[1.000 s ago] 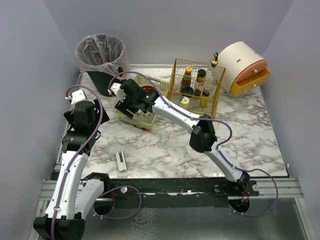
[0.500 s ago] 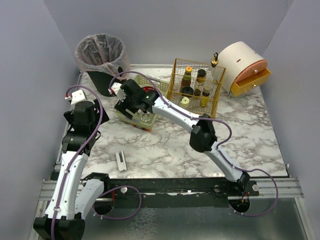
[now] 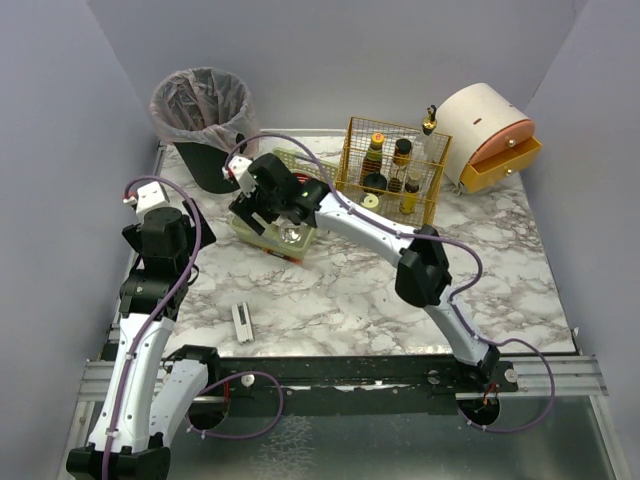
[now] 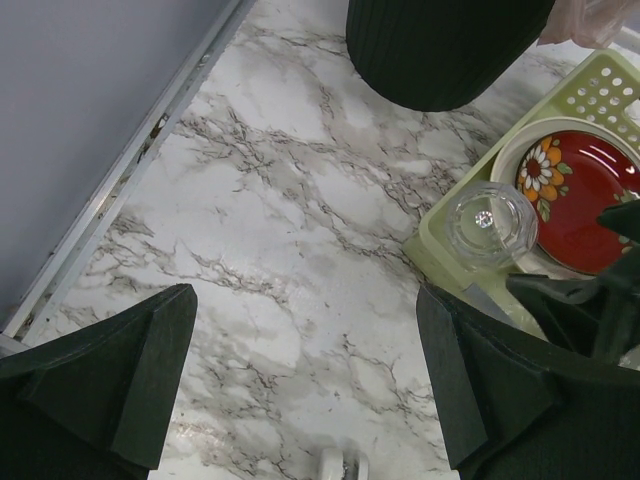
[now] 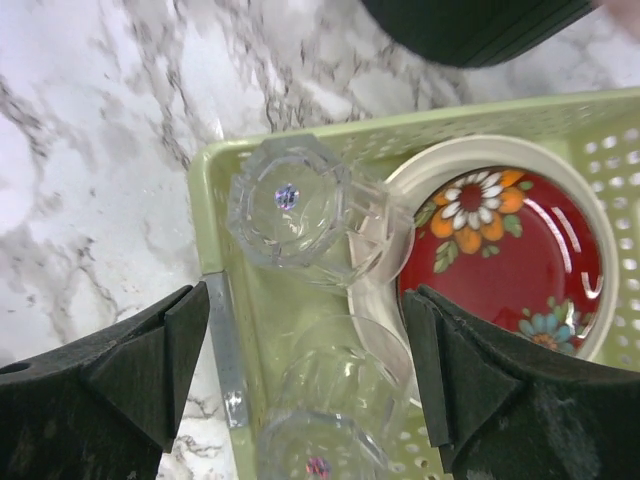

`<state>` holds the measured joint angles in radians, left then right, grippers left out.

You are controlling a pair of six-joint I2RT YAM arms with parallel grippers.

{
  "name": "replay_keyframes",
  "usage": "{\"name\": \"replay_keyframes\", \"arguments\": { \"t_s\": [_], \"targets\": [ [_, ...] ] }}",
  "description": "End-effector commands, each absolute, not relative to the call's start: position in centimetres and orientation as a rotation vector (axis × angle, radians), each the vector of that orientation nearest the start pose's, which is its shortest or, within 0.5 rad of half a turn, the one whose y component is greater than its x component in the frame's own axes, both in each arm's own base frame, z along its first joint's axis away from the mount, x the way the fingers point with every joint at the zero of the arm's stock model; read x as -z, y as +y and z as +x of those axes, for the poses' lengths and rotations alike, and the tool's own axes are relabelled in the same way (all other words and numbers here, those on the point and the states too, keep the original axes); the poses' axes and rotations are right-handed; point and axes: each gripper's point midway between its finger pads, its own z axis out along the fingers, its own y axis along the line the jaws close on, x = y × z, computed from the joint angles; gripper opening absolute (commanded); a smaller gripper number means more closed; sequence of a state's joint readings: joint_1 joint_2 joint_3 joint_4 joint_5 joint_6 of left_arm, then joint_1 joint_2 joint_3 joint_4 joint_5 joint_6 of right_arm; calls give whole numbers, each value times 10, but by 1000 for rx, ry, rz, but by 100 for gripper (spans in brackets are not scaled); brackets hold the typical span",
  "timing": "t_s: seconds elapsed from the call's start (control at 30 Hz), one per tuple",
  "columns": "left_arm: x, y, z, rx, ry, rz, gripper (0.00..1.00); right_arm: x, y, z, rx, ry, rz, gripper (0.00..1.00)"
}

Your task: Clear the kitchen counter

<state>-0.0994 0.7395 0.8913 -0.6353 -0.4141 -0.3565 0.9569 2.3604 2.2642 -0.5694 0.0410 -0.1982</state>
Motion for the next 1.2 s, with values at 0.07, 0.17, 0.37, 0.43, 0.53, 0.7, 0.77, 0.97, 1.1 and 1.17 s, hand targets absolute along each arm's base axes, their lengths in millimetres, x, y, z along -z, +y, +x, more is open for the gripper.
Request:
{"name": "replay_keyframes", "arguments": {
  "t_s": [0.07, 0.17, 0.37, 0.43, 0.53, 0.7, 0.77, 0.97, 1.1, 1.17],
  "targets": [
    [-246, 38, 254, -153, 1909, -529, 99, -265, 498, 364, -479, 1730, -1023, 85],
    [-247, 36, 255, -141, 1908, -518, 99, -270, 488, 348, -511, 1758, -1068, 85],
    [-252, 31, 256, -106, 1894, -496, 99, -278, 452, 314, -595, 1811, -1070, 88],
    [-254, 30, 256, -99, 1886, -492, 99, -281, 436, 302, -625, 1827, -1061, 89],
    [-257, 30, 255, -90, 1873, -487, 99, -282, 411, 289, -667, 1846, -1025, 89],
    [-258, 29, 254, -87, 1866, -480, 99, -266, 357, 285, -719, 1922, -895, 90],
    [-259, 30, 253, -91, 1863, -483, 99, -268, 332, 285, -744, 1928, -811, 91],
    [-258, 30, 254, -91, 1869, -482, 99, -282, 236, 283, -687, 1926, -515, 91],
    [-258, 28, 255, -83, 1869, -474, 99, -275, 183, 271, -566, 1947, -351, 92],
    [-259, 27, 254, -78, 1866, -468, 99, -271, 160, 267, -509, 1947, -258, 92]
  ]
}}
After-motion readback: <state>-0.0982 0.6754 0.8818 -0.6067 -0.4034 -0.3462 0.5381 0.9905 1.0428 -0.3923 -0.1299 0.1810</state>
